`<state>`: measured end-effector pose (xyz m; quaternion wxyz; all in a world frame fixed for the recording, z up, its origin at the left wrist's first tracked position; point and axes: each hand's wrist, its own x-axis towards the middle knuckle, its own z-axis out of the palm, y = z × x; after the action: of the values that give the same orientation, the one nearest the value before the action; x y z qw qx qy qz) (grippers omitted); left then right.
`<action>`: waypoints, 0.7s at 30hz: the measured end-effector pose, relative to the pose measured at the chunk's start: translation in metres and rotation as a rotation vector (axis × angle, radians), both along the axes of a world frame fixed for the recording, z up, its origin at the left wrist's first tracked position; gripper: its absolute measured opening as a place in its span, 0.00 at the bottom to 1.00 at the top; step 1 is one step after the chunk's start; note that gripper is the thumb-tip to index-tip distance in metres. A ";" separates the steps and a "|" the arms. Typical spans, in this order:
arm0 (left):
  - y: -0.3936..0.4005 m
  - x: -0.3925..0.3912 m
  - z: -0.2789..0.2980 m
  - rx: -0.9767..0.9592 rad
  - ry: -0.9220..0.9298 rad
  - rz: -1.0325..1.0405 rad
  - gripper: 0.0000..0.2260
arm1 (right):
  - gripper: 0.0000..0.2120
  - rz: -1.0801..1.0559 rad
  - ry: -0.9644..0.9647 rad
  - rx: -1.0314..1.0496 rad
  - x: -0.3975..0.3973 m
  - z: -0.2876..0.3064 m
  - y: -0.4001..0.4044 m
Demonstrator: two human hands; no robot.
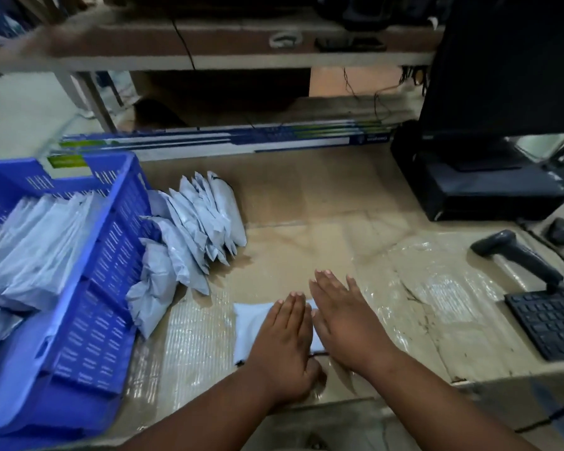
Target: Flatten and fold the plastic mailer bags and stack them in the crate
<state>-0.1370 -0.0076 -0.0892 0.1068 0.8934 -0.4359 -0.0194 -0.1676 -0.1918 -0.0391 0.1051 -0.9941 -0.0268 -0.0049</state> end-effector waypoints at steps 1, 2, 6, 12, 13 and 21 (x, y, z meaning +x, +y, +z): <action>-0.001 0.002 0.000 0.006 0.020 0.000 0.42 | 0.31 -0.004 -0.012 0.023 0.006 0.000 0.004; 0.000 0.002 0.003 0.012 0.030 0.007 0.41 | 0.31 -0.016 0.015 0.063 0.010 -0.003 0.008; -0.001 -0.004 0.022 0.011 -0.038 0.094 0.34 | 0.35 -0.180 0.085 0.131 0.015 -0.033 0.014; -0.008 0.009 0.022 0.148 -0.212 0.151 0.28 | 0.33 -0.212 0.058 -0.005 0.017 -0.046 0.020; -0.010 0.011 0.019 0.172 -0.189 0.172 0.28 | 0.34 -0.214 0.052 -0.014 0.017 -0.047 0.020; -0.005 0.014 0.009 0.118 -0.152 0.199 0.29 | 0.34 -0.181 0.064 -0.064 0.015 -0.052 0.018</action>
<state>-0.1234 -0.0123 -0.0806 0.0224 0.9358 -0.3502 0.0334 -0.1521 -0.1734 -0.0914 0.0732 -0.9949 0.0663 0.0185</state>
